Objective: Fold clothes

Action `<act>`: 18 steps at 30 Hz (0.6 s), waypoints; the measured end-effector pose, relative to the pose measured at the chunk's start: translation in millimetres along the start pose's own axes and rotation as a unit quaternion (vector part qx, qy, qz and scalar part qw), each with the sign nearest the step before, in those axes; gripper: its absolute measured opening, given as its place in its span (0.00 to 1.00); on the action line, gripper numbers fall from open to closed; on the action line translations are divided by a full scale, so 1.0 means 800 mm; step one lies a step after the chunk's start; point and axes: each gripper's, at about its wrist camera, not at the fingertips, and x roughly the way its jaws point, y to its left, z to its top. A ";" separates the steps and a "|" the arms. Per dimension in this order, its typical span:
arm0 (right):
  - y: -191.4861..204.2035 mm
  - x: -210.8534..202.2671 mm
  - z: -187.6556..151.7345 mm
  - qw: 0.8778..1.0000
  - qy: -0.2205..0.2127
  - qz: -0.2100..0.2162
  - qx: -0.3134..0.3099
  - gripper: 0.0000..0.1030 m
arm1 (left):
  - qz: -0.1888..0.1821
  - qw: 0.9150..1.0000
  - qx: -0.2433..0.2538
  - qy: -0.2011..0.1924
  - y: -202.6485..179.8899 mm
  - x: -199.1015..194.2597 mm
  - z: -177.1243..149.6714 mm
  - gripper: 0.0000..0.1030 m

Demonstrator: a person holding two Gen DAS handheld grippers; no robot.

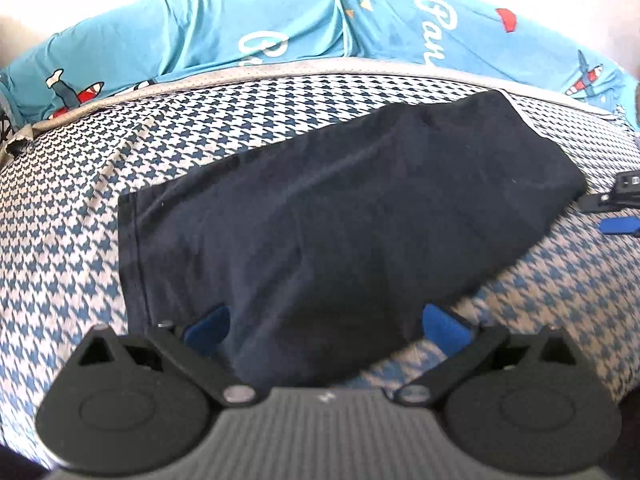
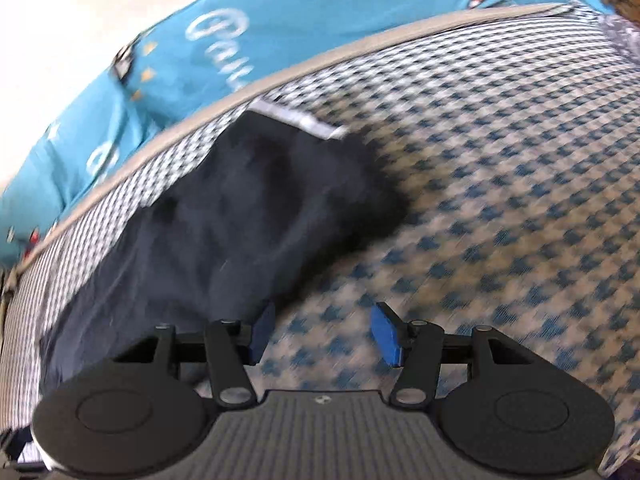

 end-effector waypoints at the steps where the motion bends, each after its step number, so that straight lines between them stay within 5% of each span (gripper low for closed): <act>1: -0.006 0.002 0.009 1.000 -0.003 0.000 0.006 0.51 | -0.001 1.000 -0.001 0.000 0.001 0.002 0.007 1.00; 8: -0.041 0.025 0.052 0.999 -0.006 0.014 0.046 0.51 | -0.026 0.999 0.038 -0.008 -0.002 0.023 0.050 1.00; 18: -0.062 0.060 0.086 0.997 -0.021 0.035 0.058 0.51 | -0.014 0.999 0.016 0.036 -0.010 0.066 0.036 1.00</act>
